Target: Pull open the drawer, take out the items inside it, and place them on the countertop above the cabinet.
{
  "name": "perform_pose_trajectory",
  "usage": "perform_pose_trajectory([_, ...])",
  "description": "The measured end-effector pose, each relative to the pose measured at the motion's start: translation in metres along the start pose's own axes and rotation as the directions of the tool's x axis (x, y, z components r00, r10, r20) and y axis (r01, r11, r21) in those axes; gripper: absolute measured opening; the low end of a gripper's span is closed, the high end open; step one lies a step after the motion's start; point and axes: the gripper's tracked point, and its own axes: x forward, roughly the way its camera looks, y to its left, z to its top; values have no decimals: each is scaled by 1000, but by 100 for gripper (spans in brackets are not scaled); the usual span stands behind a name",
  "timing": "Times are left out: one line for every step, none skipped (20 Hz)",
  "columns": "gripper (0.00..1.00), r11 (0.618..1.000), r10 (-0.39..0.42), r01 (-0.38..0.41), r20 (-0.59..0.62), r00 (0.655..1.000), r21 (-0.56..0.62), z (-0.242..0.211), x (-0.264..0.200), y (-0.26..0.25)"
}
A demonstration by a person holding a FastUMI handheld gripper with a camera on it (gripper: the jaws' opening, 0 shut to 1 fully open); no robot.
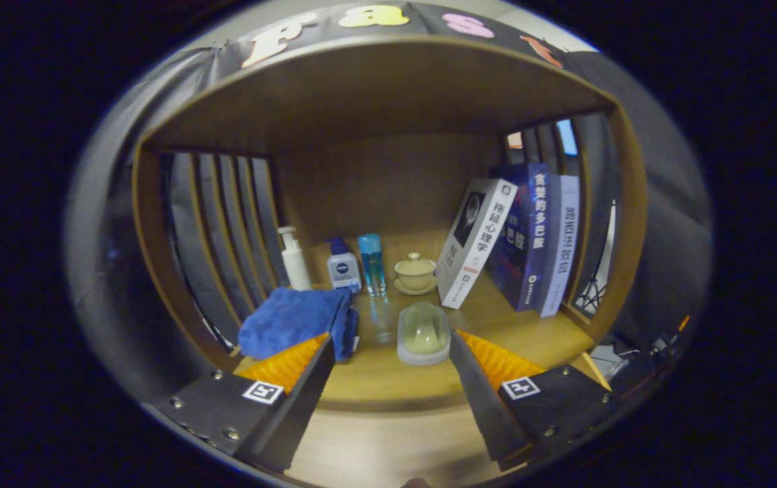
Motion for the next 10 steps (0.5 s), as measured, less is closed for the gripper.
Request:
perform_pose_trajectory([100,1000,-6,6,36,999,-11,5,-22,-3])
perform_pose_trajectory([100,1000,2,-2,62,998,-10,8,-45,-3])
perform_pose_trajectory([100,1000,12,-12,83,997,3,12,-69,-2])
perform_pose_trajectory([100,1000,22,-24,95,995,12,13,-91,-2])
perform_pose_trajectory([100,999,26,-29,105,994,29,14,-113,-5])
perform_pose_trajectory([100,998,29,-34,113,993,47,15,-133,-9])
perform_pose_trajectory([100,997,34,-42,124,992,63,15,-153,-12])
perform_pose_trajectory([100,996,33,-43,133,991,74,15,-169,-18])
perform_pose_trajectory([100,996,27,-38,140,990,78,13,-184,-25])
perform_pose_trajectory([100,996,30,-42,149,988,77,10,-198,-30])
